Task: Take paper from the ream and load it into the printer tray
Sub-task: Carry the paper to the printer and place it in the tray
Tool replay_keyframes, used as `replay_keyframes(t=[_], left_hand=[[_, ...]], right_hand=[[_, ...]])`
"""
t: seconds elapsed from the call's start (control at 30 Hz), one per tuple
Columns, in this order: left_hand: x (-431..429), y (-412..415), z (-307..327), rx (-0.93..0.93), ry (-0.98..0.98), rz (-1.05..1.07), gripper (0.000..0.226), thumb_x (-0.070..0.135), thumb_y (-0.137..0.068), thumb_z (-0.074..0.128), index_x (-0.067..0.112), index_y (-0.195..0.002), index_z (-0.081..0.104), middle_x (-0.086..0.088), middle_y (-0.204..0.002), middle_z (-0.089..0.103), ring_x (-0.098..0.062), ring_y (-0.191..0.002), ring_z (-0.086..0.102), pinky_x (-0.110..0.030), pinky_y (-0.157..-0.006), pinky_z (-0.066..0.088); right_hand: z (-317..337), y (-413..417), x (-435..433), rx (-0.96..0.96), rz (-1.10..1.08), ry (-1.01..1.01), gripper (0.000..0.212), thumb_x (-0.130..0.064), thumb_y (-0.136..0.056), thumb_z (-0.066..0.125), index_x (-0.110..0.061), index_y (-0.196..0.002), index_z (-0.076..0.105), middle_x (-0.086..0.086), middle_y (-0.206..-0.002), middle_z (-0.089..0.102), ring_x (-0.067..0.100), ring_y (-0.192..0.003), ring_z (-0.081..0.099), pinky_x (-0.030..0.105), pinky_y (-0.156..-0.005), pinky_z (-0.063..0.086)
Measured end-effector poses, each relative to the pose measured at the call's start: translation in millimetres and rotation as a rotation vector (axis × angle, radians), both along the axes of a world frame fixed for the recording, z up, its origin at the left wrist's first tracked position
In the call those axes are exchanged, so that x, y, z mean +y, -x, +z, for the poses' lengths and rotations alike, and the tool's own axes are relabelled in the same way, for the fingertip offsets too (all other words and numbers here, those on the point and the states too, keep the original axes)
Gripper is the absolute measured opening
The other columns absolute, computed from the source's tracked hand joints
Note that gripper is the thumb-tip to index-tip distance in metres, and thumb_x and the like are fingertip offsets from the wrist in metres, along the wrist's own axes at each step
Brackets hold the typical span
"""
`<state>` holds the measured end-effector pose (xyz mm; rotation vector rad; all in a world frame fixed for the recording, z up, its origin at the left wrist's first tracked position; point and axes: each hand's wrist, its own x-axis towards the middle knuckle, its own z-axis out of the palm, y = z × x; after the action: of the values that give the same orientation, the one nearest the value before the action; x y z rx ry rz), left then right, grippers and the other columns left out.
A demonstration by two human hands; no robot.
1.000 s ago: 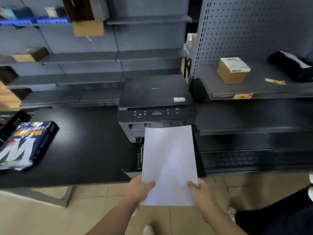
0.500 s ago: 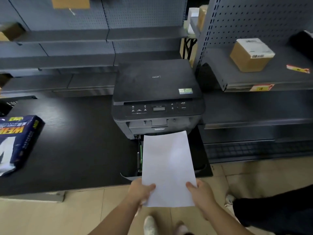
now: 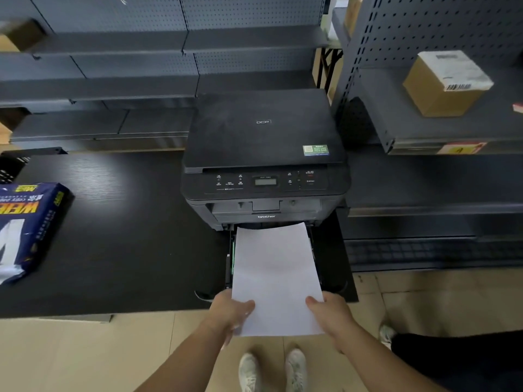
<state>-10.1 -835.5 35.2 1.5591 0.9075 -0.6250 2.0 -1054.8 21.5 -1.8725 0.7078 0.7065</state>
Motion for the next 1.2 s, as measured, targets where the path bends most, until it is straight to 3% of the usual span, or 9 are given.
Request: replay_keyframes(t=[0.13,0.33,0.43,0.5,0.6,0.77,0.93,1.03,1.2], left_hand=[[0,-13,-3,0.001,-0.019,-0.011,0.026,0.003,-0.086,0.067,0.0,-0.111,0.067,-0.012,-0.101,0.073,-0.024,-0.079,0.071,-0.027,-0.059,0.057],[-3,-33,2,0.002,-0.107,-0.081,0.024,0.005,-0.09,0.063,-0.004,-0.112,0.064,-0.009,-0.094,0.065,-0.011,-0.052,0.056,-0.019,-0.039,0.05],[-3,-44,2,0.014,-0.124,-0.073,0.021,0.005,-0.091,0.062,-0.001,-0.112,0.063,-0.009,-0.092,0.061,-0.01,-0.044,0.047,-0.03,-0.06,0.054],[1,-50,-7,0.043,-0.123,-0.076,0.027,0.008,-0.088,0.067,-0.004,-0.112,0.062,-0.01,-0.095,0.065,-0.016,-0.052,0.056,-0.028,-0.054,0.059],[6,-52,-21,0.08,-0.114,-0.082,0.035,0.012,-0.083,0.072,-0.003,-0.114,0.063,-0.011,-0.102,0.071,-0.026,-0.078,0.07,-0.032,-0.064,0.061],[7,-51,-28,0.071,-0.074,-0.033,0.027,0.009,-0.083,0.072,0.001,-0.109,0.069,-0.01,-0.096,0.074,-0.029,-0.081,0.073,-0.037,-0.072,0.06],[9,-66,-29,0.036,-0.091,-0.014,0.028,0.009,-0.082,0.072,0.001,-0.108,0.068,-0.004,-0.088,0.072,-0.022,-0.074,0.071,-0.027,-0.061,0.056],[8,-78,-29,0.007,-0.118,-0.019,0.026,0.01,-0.082,0.072,0.004,-0.107,0.065,-0.002,-0.089,0.069,-0.02,-0.077,0.068,-0.026,-0.064,0.054],[8,-97,-41,-0.024,-0.169,0.026,0.034,0.008,-0.081,0.072,0.003,-0.112,0.062,-0.01,-0.104,0.07,-0.029,-0.09,0.069,-0.035,-0.077,0.058]], right_hand=[[-7,-18,-2,0.047,0.028,0.008,0.037,-0.03,-0.09,0.06,-0.011,-0.122,0.064,0.007,-0.115,0.069,0.029,-0.101,0.065,0.04,-0.091,0.054],[-14,-45,-1,0.098,0.047,0.022,0.044,-0.032,-0.092,0.06,-0.008,-0.129,0.059,0.012,-0.123,0.066,0.033,-0.108,0.063,0.041,-0.095,0.051],[-19,-56,-1,0.108,0.051,0.03,0.045,-0.032,-0.091,0.061,-0.008,-0.13,0.059,0.013,-0.123,0.066,0.033,-0.107,0.063,0.042,-0.095,0.052],[-23,-61,0,0.13,0.058,0.041,0.045,-0.031,-0.091,0.061,-0.007,-0.129,0.059,0.013,-0.12,0.066,0.033,-0.103,0.064,0.042,-0.093,0.053],[-29,-62,1,0.157,0.074,0.059,0.047,-0.032,-0.093,0.059,-0.007,-0.132,0.056,0.013,-0.122,0.064,0.033,-0.102,0.063,0.038,-0.087,0.053],[-37,-64,4,0.15,0.081,0.078,0.047,-0.034,-0.091,0.06,-0.008,-0.13,0.059,0.012,-0.122,0.065,0.032,-0.105,0.063,0.043,-0.094,0.053],[-39,-82,9,0.111,0.03,0.066,0.052,-0.032,-0.09,0.064,-0.007,-0.135,0.055,0.013,-0.133,0.061,0.035,-0.116,0.06,0.041,-0.097,0.051],[-40,-94,11,0.086,0.009,0.046,0.053,-0.032,-0.091,0.065,-0.005,-0.135,0.054,0.014,-0.134,0.061,0.035,-0.119,0.059,0.043,-0.1,0.049],[-48,-110,19,0.04,-0.004,0.035,0.04,-0.027,-0.095,0.061,-0.003,-0.127,0.06,0.013,-0.12,0.065,0.03,-0.104,0.06,0.037,-0.089,0.048]])
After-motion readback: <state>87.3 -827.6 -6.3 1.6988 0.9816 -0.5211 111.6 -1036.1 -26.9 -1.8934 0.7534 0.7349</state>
